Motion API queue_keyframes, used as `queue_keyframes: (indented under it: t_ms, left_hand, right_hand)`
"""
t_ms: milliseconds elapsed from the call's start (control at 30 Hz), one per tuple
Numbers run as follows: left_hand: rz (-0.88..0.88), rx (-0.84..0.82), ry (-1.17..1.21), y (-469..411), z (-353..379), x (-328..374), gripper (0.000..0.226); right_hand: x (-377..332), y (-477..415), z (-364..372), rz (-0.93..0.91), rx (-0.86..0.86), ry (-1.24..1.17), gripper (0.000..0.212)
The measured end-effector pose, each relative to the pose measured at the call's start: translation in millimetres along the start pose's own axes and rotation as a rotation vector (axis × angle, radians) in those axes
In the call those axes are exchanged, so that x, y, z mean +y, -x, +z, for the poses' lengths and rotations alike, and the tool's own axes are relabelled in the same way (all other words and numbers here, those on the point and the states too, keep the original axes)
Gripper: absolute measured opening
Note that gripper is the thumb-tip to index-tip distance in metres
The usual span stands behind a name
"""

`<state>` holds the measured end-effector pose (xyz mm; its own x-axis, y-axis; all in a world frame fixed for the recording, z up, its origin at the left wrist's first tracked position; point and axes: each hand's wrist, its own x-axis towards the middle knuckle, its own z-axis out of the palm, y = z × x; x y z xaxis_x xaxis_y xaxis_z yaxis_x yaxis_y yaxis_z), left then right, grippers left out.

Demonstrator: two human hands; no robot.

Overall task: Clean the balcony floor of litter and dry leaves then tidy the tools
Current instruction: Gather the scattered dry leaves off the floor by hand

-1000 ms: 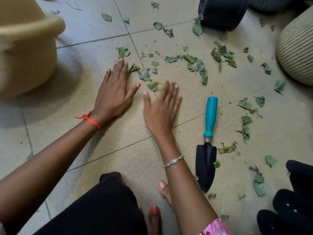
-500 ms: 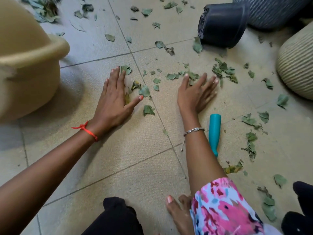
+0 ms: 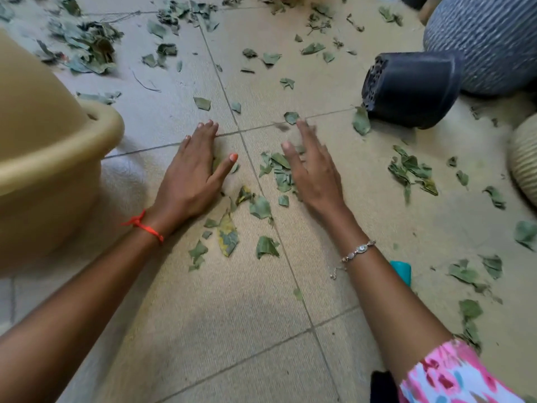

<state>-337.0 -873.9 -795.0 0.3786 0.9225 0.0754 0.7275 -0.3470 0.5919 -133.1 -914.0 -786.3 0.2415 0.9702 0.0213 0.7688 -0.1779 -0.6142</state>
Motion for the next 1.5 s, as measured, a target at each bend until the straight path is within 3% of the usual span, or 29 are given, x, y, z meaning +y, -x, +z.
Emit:
queue_keyframes:
  t_ms: [100,167,233,400,600,700,800,900,1000,1067,1167,1367,1500]
  left_hand:
    - [-0.046,0.076,0.128,1,-1,-1,0.066]
    - [-0.067,0.111,0.122,-1,-1,-1,0.070]
    - [-0.096,0.137,0.068,-2,-1,-2,0.071]
    - [-0.164,0.186,-0.010,-2,0,-2,0.073]
    - [-0.177,0.193,0.114,-1,1,-3,0.070]
    - [-0.181,0.202,0.193,-2,-1,-2,0.069]
    - [-0.184,0.205,0.315,0,-3,-2,0.067]
    - [-0.183,0.196,0.347,1,-3,-5,0.062]
    - [-0.122,0.159,0.284,3,-3,-8,0.059]
    - [-0.068,0.099,0.228,3,-3,-9,0.062]
    - [0.028,0.005,0.100,5,-3,-10,0.069]
    - [0.104,-0.076,0.082,9,-7,-5,0.066]
    - [0.067,-0.114,0.171,8,-13,-1,0.068]
  right_hand:
    - [0,-37,1,0.000,0.040,-0.055,0.058]
    - [0,-58,3,-0.009,-0.038,0.095,0.060]
    - [-5,-63,10,-0.133,-0.156,0.158,0.059]
    - [-34,-64,20,-0.319,-0.357,-0.335,0.042]
    - [-65,-94,55,-0.499,-0.394,0.231,0.052]
    - [-68,-79,59,-0.521,-0.504,0.064,0.046]
    - [-61,-55,38,-0.356,-0.615,-0.266,0.041]
    - [-52,-37,7,-0.211,-0.450,-0.552,0.034]
    - [-36,-28,-2,-0.053,-0.202,-0.472,0.037]
    - [-28,-19,7,-0.010,-0.219,-0.242,0.042]
    - [-32,-4,27,-0.166,-0.226,0.047,0.050]
    - [-42,16,39,-0.275,-0.276,-0.088,0.050]
    - [-43,24,37,-0.214,-0.281,-0.134,0.045]
